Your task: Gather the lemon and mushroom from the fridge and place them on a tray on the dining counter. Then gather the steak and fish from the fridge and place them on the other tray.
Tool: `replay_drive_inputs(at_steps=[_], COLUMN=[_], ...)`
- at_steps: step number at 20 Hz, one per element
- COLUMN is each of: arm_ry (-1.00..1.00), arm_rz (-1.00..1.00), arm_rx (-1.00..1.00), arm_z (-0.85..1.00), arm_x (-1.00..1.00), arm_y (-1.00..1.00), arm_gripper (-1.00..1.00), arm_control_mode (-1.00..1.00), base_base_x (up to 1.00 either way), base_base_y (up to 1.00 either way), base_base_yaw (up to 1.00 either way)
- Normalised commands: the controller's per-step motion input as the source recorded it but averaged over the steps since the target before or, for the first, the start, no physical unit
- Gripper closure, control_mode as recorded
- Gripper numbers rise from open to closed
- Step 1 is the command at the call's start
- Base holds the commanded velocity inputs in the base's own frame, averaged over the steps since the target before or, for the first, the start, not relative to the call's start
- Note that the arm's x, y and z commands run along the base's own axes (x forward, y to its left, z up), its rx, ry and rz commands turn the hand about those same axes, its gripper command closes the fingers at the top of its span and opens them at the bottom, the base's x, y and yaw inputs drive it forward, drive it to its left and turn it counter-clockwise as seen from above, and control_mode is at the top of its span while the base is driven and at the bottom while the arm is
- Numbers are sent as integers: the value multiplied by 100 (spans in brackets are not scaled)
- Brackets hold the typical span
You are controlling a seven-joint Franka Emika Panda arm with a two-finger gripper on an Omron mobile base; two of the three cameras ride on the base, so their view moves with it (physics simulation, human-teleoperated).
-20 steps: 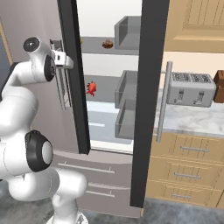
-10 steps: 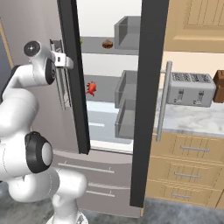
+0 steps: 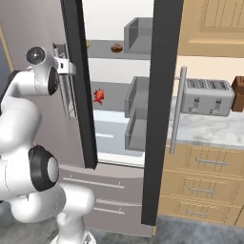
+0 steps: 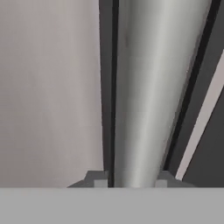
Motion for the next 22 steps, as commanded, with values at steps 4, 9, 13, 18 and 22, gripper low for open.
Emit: replay_drive_inputs(at_steps=[4,9,13,18,22], arm_ry=[-2,-1,-5,-1,-2], arm_rz=[17,10,3,1,-3], arm_rx=[0,0,0,-1,2], arm_z=[0,0,-9,-6,-7], arm_x=[-73,-88,-100,-81,-98], arm_y=[78,80,67,66,12], arm_gripper=[100,100,100,100,-100], arm_control_mode=[-100,-100,-100,-100,-100], base_base_x=[0,0,0,0,0], base_base_y=[0,0,0,0,0], base_base_yaw=[0,0,0,0,0])
